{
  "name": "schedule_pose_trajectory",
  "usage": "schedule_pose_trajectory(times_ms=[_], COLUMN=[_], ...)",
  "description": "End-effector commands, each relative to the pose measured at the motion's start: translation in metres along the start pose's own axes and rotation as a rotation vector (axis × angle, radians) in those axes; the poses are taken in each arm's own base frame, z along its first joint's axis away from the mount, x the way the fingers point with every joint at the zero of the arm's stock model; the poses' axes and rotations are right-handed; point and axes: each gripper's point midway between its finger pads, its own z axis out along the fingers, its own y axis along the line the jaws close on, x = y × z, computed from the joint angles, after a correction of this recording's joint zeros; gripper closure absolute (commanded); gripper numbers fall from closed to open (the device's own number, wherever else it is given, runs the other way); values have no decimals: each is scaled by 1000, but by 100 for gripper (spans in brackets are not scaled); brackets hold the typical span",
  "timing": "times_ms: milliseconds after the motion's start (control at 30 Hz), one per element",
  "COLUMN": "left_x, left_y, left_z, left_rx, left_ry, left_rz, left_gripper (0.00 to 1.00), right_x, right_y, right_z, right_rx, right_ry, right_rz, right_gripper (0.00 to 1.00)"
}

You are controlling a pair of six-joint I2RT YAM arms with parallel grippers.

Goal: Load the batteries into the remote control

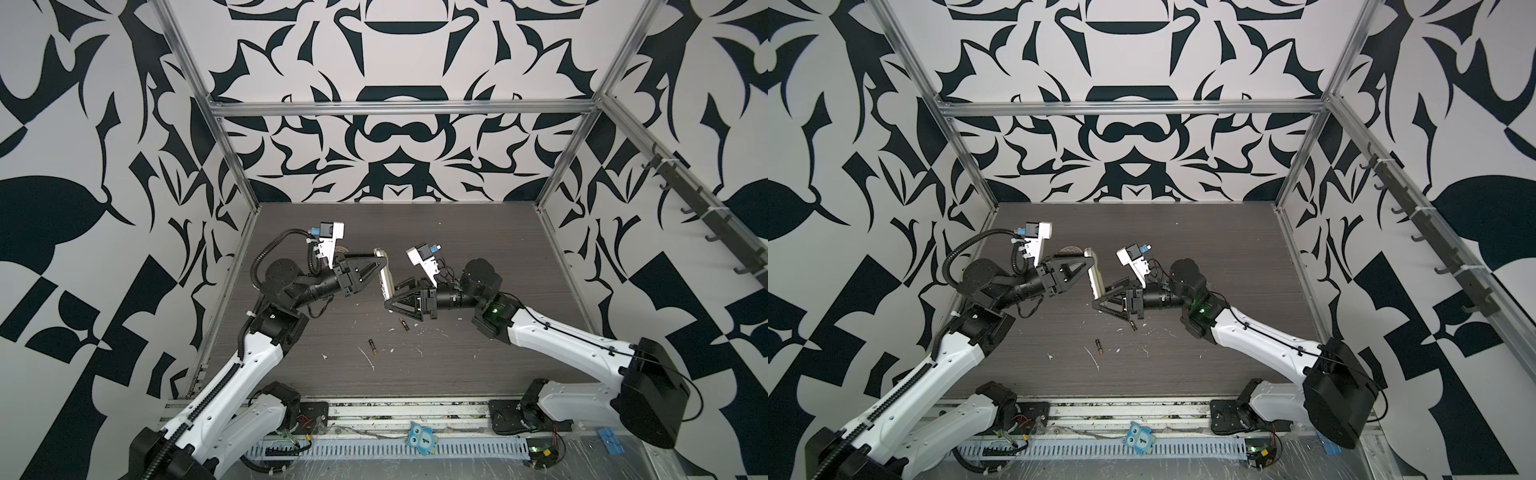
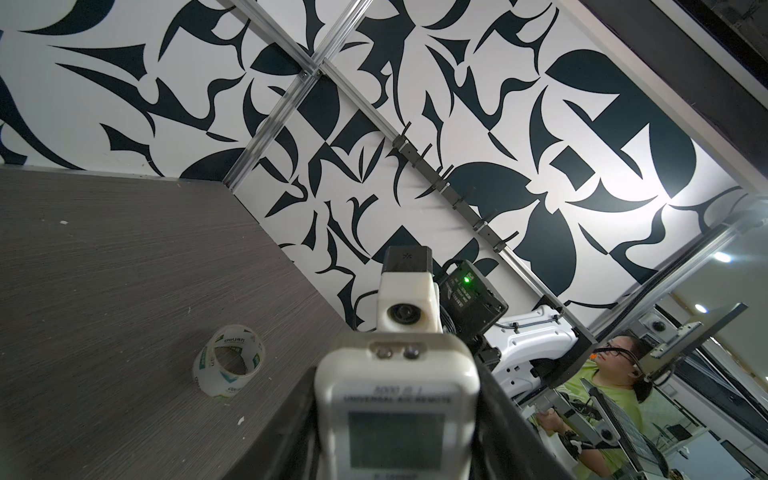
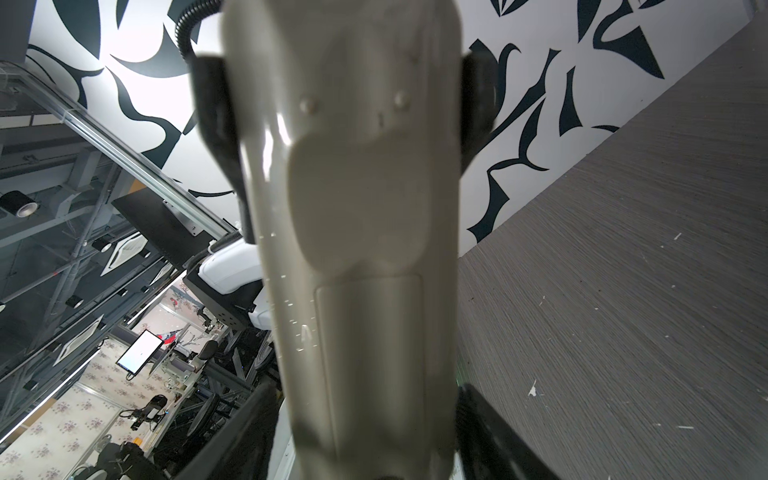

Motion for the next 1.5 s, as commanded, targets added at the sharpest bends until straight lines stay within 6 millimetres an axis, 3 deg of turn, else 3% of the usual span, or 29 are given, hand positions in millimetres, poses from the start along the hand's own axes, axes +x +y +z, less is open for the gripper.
schedule_pose_trajectory(times_ms=[0,233,733,833,900,1233,1333,1467], left_x=[-10,-11,-11,-10,-9,-10,-10,-11], left_y=[-19,-20,-9,-4,1,28,34,40], left_z=[-1,-1,2,1,0,-5,-8,-11], left_rx=[52,54,16,-13,-42,-184,-221,-267], left_ry=[-29,-30,-29,-34,-35,-70,-79,-82], left_rz=[43,41,7,5,4,-33,-34,-37], left_gripper=[75,75,73,62,49,9,1,0], right_x=[-8,-7,-5,-4,-3,5,11,21], right_y=[18,20,21,19,18,0,-10,-29], right_z=[0,0,-3,-4,-5,-15,-18,-26], right_rx=[-62,-75,-70,-57,-40,113,164,265], right_ry=[-19,-19,-28,-26,-22,-10,5,25], right_rz=[-57,-58,-79,-82,-90,-122,-120,-118], right_gripper=[32,41,81,93,100,100,100,100])
